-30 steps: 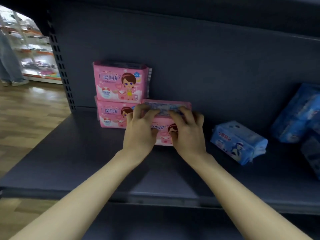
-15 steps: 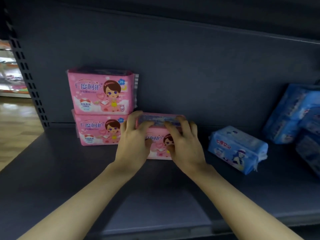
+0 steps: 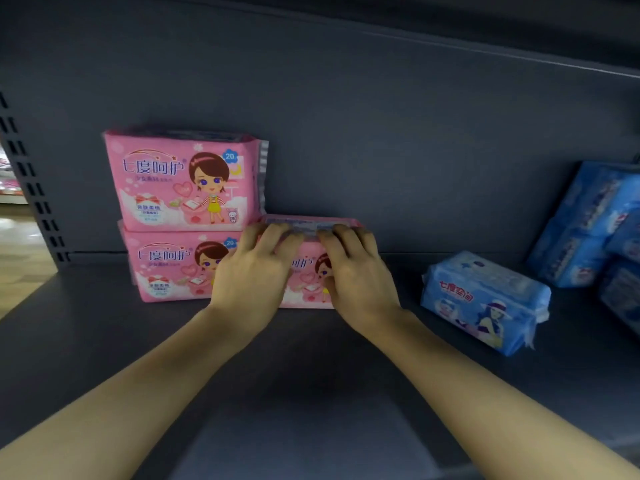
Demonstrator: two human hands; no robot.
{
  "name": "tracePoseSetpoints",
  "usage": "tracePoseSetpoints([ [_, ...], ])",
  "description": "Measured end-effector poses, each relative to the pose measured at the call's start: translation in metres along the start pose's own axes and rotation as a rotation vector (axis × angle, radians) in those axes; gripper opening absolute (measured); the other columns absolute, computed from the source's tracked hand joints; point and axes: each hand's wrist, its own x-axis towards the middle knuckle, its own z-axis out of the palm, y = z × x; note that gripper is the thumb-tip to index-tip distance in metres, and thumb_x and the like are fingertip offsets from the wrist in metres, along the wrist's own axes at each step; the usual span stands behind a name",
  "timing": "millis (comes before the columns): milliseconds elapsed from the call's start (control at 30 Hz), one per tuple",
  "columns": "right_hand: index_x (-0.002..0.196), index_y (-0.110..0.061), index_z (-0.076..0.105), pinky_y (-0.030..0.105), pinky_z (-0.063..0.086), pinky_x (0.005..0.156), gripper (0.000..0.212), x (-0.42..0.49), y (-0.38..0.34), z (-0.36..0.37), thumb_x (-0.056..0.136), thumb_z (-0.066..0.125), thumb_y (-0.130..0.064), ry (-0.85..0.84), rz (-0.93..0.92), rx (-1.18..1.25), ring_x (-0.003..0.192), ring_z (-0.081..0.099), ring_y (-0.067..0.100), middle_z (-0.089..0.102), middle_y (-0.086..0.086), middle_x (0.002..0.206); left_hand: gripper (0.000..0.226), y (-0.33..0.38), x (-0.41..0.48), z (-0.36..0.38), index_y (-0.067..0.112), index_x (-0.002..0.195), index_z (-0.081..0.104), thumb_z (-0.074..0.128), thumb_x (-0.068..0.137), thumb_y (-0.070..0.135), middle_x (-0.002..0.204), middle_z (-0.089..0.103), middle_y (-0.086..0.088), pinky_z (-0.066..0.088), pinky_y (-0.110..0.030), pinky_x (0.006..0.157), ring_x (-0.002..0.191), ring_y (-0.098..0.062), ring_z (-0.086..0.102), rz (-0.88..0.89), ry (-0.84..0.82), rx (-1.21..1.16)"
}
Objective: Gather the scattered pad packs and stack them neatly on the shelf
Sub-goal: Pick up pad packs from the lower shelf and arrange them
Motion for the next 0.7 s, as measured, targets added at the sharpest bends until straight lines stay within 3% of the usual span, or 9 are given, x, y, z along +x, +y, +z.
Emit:
tracePoseSetpoints([
  [400, 0.122, 0.002, 0.057, 0.055, 0.055, 0.071, 0.071, 0.014, 0.004, 0.011, 0.055, 0.079, 0.011, -0.128, 0.063, 0.017, 0.114, 0.05, 0.046, 0.057, 0.024, 0.121, 0.066, -0.008, 0.009, 0.017, 0.007, 0.098, 0.067, 0.09, 0.037, -0.002, 0.093, 0.065, -0.01, 0.044, -0.033, 0.031, 0.086, -0.035, 0.064, 0.004, -0.021, 0.15],
  [600, 0.124, 0.005, 0.055, 0.057, 0.053, 0.074, 0.066, 0.02, 0.005, 0.013, 0.061, 0.075, 0.01, -0.147, 0.067, 0.043, 0.116, 0.047, 0.049, 0.055, 0.027, 0.123, 0.068, -0.014, 0.011, 0.022, 0.008, 0.1, 0.068, 0.092, 0.037, 0.003, 0.094, 0.065, -0.009, 0.045, -0.033, 0.034, 0.084, -0.034, 0.064, 0.024, -0.031, 0.222],
  [700, 0.119, 0.007, 0.057, 0.059, 0.053, 0.071, 0.068, 0.02, 0.007, 0.017, 0.054, 0.076, 0.013, -0.144, 0.073, 0.035, 0.11, 0.05, 0.051, 0.057, 0.028, 0.118, 0.066, -0.014, 0.011, 0.025, 0.009, 0.101, 0.067, 0.091, 0.039, 0.005, 0.095, 0.065, -0.008, 0.046, -0.032, 0.035, 0.085, -0.033, 0.064, 0.025, -0.03, 0.241],
])
